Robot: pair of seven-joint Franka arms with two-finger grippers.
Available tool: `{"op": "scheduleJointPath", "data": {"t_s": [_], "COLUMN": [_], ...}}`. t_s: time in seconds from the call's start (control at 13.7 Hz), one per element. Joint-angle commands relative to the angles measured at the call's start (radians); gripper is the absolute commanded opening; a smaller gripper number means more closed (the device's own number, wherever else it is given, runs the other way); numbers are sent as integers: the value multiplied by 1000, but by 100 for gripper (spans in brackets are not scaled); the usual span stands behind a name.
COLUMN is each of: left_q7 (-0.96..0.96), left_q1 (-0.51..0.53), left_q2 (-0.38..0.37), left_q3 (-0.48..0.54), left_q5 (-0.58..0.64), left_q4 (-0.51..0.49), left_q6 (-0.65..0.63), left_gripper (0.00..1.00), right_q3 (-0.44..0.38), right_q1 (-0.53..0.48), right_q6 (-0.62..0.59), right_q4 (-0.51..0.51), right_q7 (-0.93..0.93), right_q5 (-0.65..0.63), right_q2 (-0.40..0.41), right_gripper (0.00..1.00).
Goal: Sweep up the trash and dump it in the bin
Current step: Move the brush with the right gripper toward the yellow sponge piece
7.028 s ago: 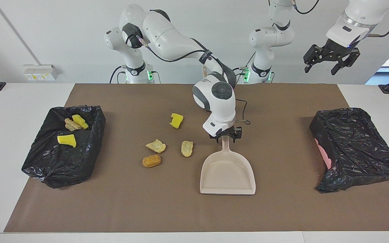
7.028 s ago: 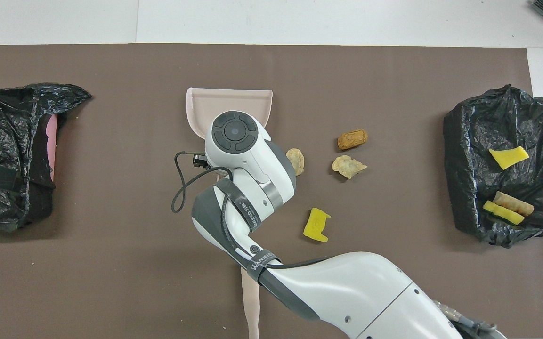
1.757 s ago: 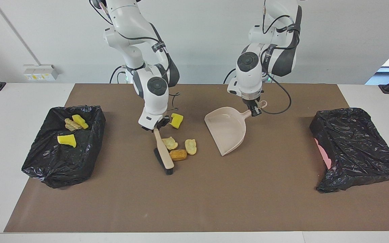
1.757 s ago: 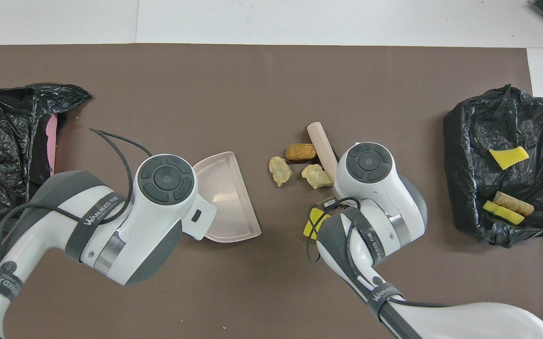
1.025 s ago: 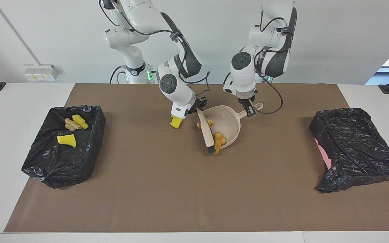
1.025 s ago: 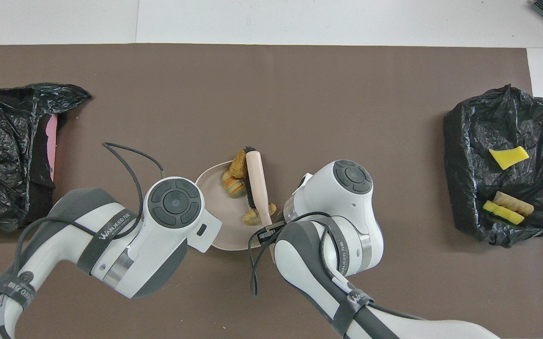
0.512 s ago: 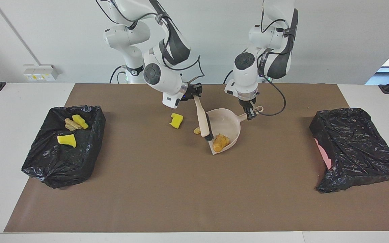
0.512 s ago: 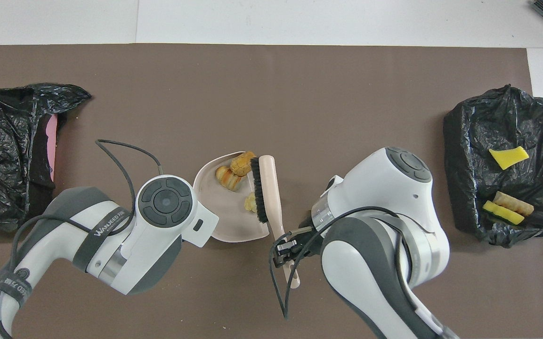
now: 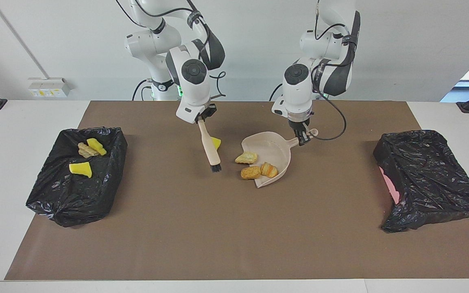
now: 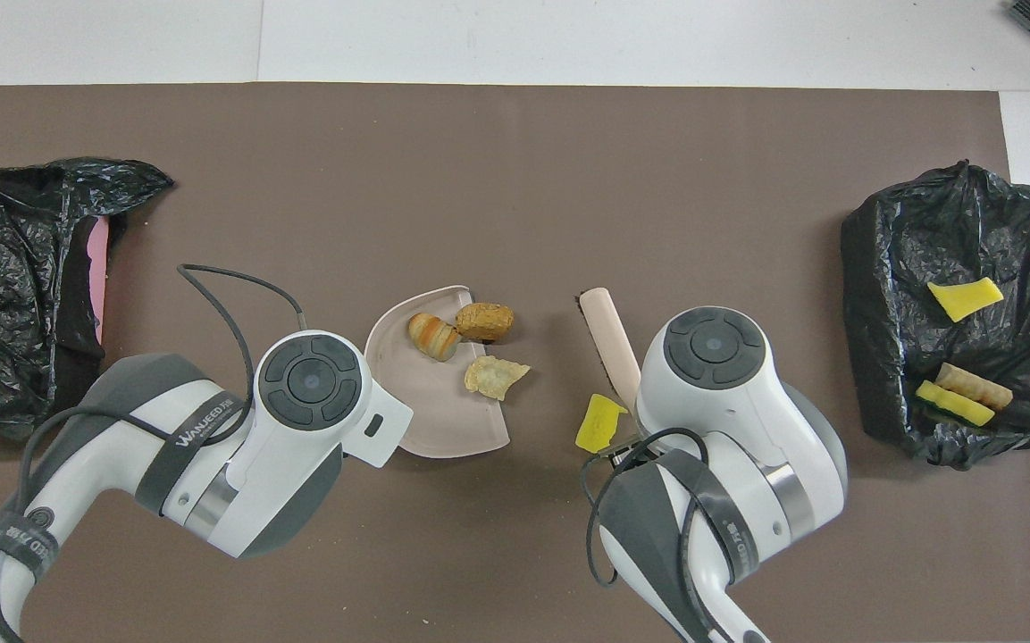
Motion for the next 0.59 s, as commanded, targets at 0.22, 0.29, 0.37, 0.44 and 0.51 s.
{"op": "scheduleJointPath", "data": {"t_s": [0.22,0.29,0.37,0.44,0.51], "left_q7": [4,4,4,4,4], "left_q1": [10,10,10,10,10], "left_q2": [-12,-13,-13,-12,-12], "left_q3": [-3,-3,-3,-3,-3], "left_q5": [13,13,13,13,13], "left_q4": [-23,-21,-23,-23,-23], "left_q6": [31,28,28,32,35], "left_gripper": [0,0,0,0,0], "right_q3": [38,38,39,47,48], "right_q1": [42,67,78,93,104], "right_q6": [167,169,169,163,159], "right_q4": [125,116,110,99,85], "right_q7": [12,10,10,10,13], "right_q5": [114,186,258,343,415], "right_q2": [217,210,202,191,179], "right_gripper": [0,0,0,0,0]}}
